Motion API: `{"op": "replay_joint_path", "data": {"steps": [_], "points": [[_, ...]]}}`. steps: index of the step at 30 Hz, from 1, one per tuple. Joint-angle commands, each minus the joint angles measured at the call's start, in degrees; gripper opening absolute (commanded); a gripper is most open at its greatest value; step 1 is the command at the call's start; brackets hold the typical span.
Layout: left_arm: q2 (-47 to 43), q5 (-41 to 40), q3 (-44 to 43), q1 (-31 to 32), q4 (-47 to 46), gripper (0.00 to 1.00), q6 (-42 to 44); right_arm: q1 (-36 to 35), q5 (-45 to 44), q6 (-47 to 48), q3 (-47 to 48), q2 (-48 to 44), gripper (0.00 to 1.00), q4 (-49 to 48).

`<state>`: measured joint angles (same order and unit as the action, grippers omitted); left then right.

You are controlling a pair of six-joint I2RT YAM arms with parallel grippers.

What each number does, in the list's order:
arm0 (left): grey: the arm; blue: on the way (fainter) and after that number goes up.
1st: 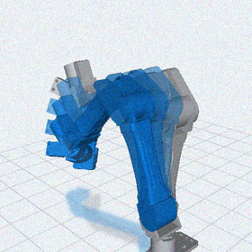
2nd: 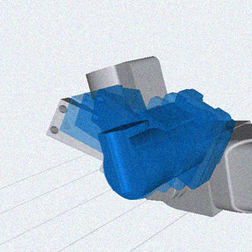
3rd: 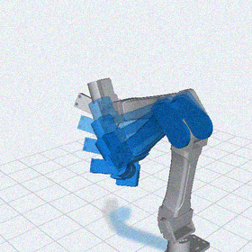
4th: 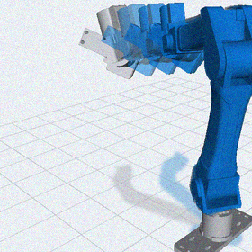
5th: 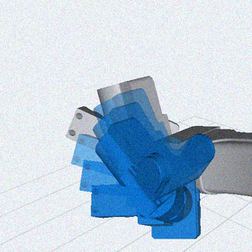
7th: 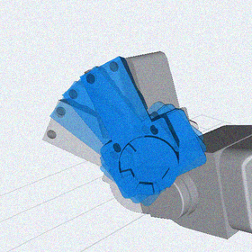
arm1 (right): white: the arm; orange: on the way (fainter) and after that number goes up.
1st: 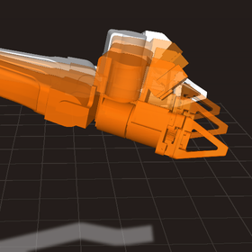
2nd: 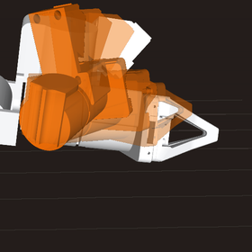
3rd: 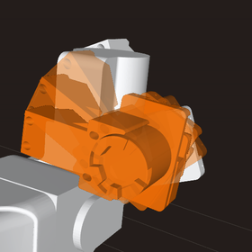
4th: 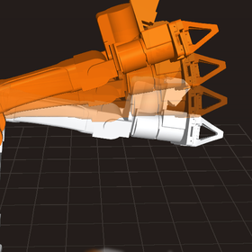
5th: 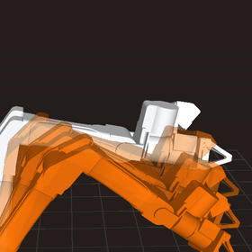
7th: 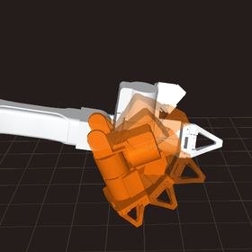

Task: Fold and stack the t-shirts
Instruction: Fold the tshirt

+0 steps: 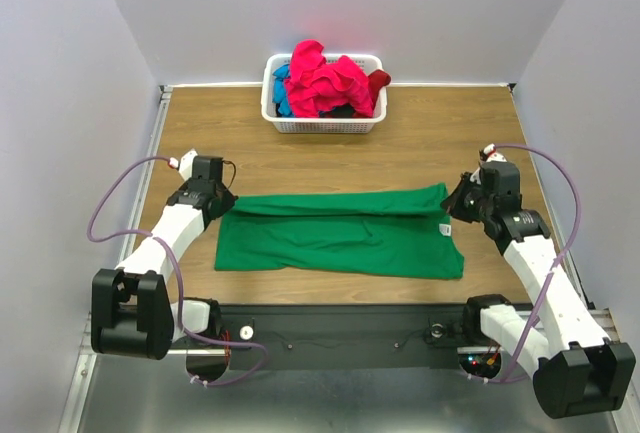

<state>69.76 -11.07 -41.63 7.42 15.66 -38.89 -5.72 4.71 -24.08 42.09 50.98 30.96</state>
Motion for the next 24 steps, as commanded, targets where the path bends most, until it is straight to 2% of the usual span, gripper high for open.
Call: {"op": "replay_joint_path", "data": {"steps": [1,4,5,6,7,8,9,11,12,13,14,17,20,22,24], "points": [[-2.6,0.1,3.2,0.1,-0.5,0.00,-1.3,-0.3,-3.4,-1.8,-0.6,-1.9,0.00,1.7],[-3.0,1.9,5.5,0.1,-1.2,0.00,-2.1,-0.3,-3.6,-3.5,-2.7,-2.3,0.01,3.2],[-3.1,2.3,6.1,0.1,-1.2,0.03,-2.4,-0.3,-3.3,-5.0,-3.5,-2.7,0.05,4.1],[-3.3,2.3,6.6,0.1,-1.1,0.10,-3.2,-0.3,-3.0,-6.3,-4.5,-3.2,0.07,4.6],[-3.3,2.0,7.6,0.1,-0.1,0.21,-4.1,-0.3,-2.4,-7.8,-5.3,-3.8,0.09,5.2],[-3.8,1.0,7.9,0.1,1.0,0.41,-5.3,-0.3,-2.1,-9.7,-5.7,-4.4,0.19,7.1],[-4.2,0.5,8.0,0.1,2.0,0.50,-6.6,-0.4,-1.6,-12.6,-5.4,-5.9,0.24,8.3],[-6.7,0.0,8.1,0.1,4.2,0.66,-7.9,-0.3,-0.7,-14.3,-4.9,-7.7,0.26,12.1],[-7.9,-0.7,7.8,0.1,5.2,0.98,-8.4,-0.3,-0.8,-15.4,-4.5,-10.4,0.31,13.5],[-9.0,-1.3,7.1,0.1,7.2,0.98,-9.4,-0.3,-1.5,-16.2,-4.1,-11.7,0.41,15.0],[-11.0,-2.7,6.6,0.1,8.2,0.98,-10.0,-0.3,-2.0,-16.7,-3.9,-13.3,0.63,17.4],[-13.8,-2.8,4.0,0.1,10.1,0.99,-9.8,-0.3,-4.2,-17.6,-2.5,-17.1,0.81,18.3],[-14.4,0.0,2.0,0.2,9.2,0.99,-8.5,-0.3,-3.0,-16.9,-1.0,-15.1,1.00,15.7],[-13.9,1.5,1.3,0.6,7.5,0.99,-8.2,-0.3,4.8,-14.3,-1.2,-12.4,1.00,12.2],[-12.4,3.6,1.1,1.6,5.9,0.98,-8.1,-0.3,11.7,-12.7,-1.9,-6.4,1.00,4.7]]}}
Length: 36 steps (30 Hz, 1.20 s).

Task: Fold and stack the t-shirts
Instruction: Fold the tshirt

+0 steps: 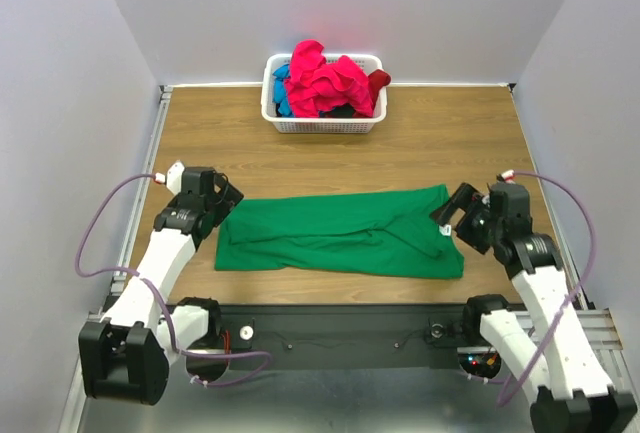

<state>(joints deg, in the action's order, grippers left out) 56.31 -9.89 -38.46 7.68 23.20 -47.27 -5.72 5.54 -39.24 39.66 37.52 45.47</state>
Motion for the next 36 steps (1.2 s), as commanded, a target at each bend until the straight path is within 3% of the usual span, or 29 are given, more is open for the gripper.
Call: {"op": "replay_joint_path", "data": {"steps": [1,7,16,25,31,36], "points": [[2.8,2.8,-2.1,3.3,-3.3,0.98,-0.2,-0.3,15.2,4.1,0.4,9.1,1.00,-14.2],[11.5,3.8,-2.7,9.7,-8.3,0.98,0.1,-1.5,15.1,9.0,3.9,26.5,1.00,-20.4],[19.6,3.8,-3.1,9.9,-10.6,0.98,1.1,-9.0,11.4,10.8,2.3,37.7,1.00,-28.8],[19.5,3.1,-2.2,9.9,-10.6,0.98,1.2,-12.7,14.2,12.6,-0.5,36.4,1.00,-30.8],[18.7,2.8,-1.7,9.9,-10.1,0.98,1.0,-14.0,22.3,12.2,-3.4,32.7,1.00,-30.8],[17.3,2.8,-0.7,9.9,-10.2,0.98,0.8,-14.1,12.8,13.6,0.7,29.4,1.00,-30.4]]}}
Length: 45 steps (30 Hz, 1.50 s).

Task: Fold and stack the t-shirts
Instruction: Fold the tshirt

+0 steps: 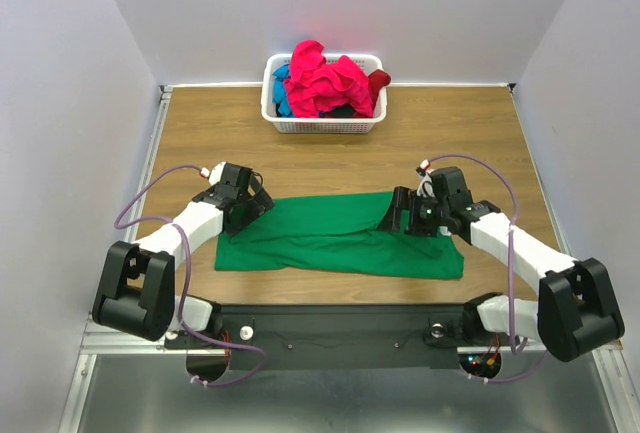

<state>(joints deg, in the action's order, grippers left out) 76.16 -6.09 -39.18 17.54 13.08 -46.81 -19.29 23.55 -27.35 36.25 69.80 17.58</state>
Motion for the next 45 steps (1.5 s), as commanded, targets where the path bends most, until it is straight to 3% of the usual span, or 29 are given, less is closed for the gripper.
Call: {"op": "replay_joint_path", "data": {"steps": [1,6,13,29,38,45], "points": [[-2.7,-1.1,0.1,0.0,0.2,0.98,0.3,-0.6,-9.5,1.3,5.1,-2.6,1.00,-2.6],[-3.5,-1.7,0.5,0.0,0.5,0.98,0.5,-0.2,-21.7,-1.0,11.5,4.6,1.00,-2.6],[-3.2,-2.0,0.5,0.0,0.5,0.98,0.5,0.0,-13.7,-0.4,14.4,14.7,1.00,-3.1],[-0.5,-1.4,2.3,0.0,-1.4,0.98,0.1,0.0,-6.2,1.7,4.4,11.1,1.00,-5.6],[-0.9,-1.8,2.4,0.0,-1.3,0.98,0.0,-0.6,8.4,1.3,0.2,2.2,1.00,-5.8],[-1.5,-3.4,2.1,0.0,-0.2,0.98,0.2,-7.3,10.4,-2.2,-6.1,-4.6,1.00,-5.6]]}}
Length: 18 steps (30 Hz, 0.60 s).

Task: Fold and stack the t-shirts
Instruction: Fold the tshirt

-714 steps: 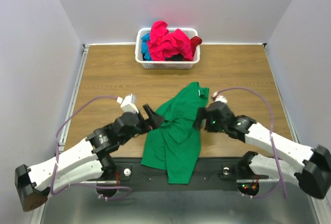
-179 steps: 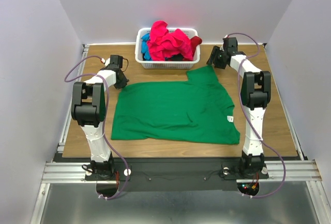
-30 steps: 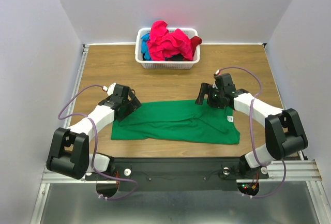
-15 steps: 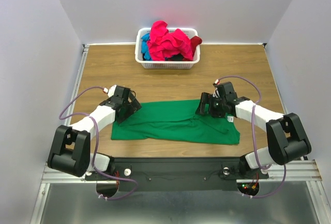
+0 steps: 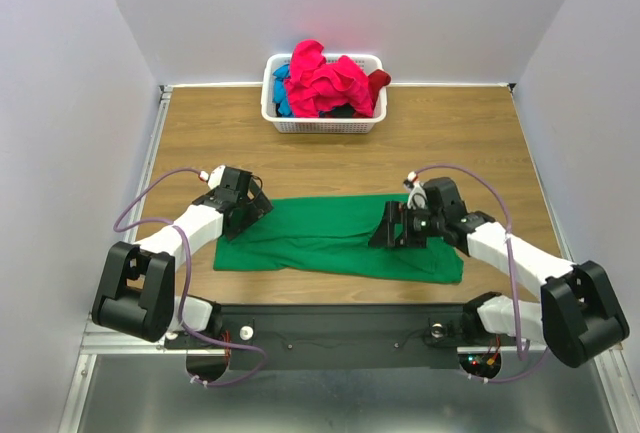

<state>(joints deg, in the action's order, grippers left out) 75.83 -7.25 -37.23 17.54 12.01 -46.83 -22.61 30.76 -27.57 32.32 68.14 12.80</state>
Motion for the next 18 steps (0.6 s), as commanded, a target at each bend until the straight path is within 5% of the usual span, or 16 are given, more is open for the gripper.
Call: {"op": "replay_joint_path", "data": {"steps": [1,10,18], "points": [[-1.3,-2.4,0.1,0.0,1.0,0.98,0.2,-6.0,2.9,-2.8,-2.6,-3.3,1.00,-0.8],[-1.9,-2.7,-0.4,0.0,2.0,0.98,0.3,-8.2,-8.5,-5.2,-0.5,-11.6,1.00,4.3],[-2.4,-1.5,-5.0,0.4,3.5,0.98,1.9,-8.1,-34.7,-12.4,3.9,-10.1,1.00,15.7]]}}
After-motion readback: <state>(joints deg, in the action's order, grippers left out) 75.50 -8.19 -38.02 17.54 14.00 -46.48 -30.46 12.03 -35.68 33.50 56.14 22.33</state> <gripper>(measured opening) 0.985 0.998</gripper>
